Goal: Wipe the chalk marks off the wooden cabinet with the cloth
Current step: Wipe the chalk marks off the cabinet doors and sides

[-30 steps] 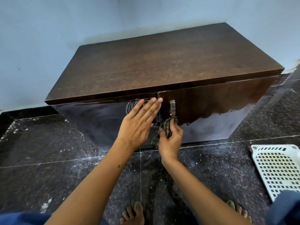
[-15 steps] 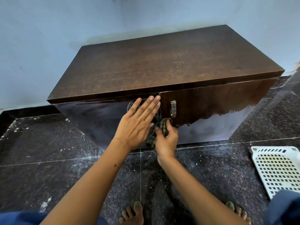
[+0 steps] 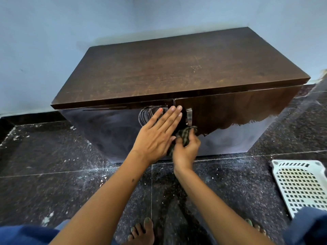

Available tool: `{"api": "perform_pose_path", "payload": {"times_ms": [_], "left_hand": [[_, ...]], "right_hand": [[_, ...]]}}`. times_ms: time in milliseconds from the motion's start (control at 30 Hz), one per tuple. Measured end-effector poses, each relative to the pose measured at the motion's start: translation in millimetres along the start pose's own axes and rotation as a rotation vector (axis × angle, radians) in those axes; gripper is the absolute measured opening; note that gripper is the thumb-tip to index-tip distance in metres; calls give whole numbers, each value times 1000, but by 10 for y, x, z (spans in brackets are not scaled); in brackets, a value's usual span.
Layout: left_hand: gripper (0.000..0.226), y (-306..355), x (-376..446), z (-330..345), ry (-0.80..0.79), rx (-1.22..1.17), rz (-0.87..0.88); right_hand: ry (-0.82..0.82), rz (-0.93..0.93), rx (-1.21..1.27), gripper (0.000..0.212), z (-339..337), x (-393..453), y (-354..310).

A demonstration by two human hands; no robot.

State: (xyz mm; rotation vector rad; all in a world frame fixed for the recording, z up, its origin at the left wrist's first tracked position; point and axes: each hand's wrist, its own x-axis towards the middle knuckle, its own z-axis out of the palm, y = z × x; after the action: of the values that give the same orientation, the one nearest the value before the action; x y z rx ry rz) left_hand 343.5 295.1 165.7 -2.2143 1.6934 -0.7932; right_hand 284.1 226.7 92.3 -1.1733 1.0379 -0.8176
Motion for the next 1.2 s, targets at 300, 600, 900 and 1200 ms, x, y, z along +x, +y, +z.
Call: {"api": "perform_pose_path", "payload": {"times_ms": [300,600,900,1200], "left_hand": [[61,14,13,18,-29,-27,-38],[60,22,8,32,-24,-82,-44],[59,33,2,26,-18,-116,-56],[60,61,2,19,-46,-127,-80]], "right_hand": [[87,164,44,53,-88,165,73],[-27,230,85,43,-55,40,114],[-167,413,213,28,-33,22,103],[-148,277,147,31,65,-55,41]]}}
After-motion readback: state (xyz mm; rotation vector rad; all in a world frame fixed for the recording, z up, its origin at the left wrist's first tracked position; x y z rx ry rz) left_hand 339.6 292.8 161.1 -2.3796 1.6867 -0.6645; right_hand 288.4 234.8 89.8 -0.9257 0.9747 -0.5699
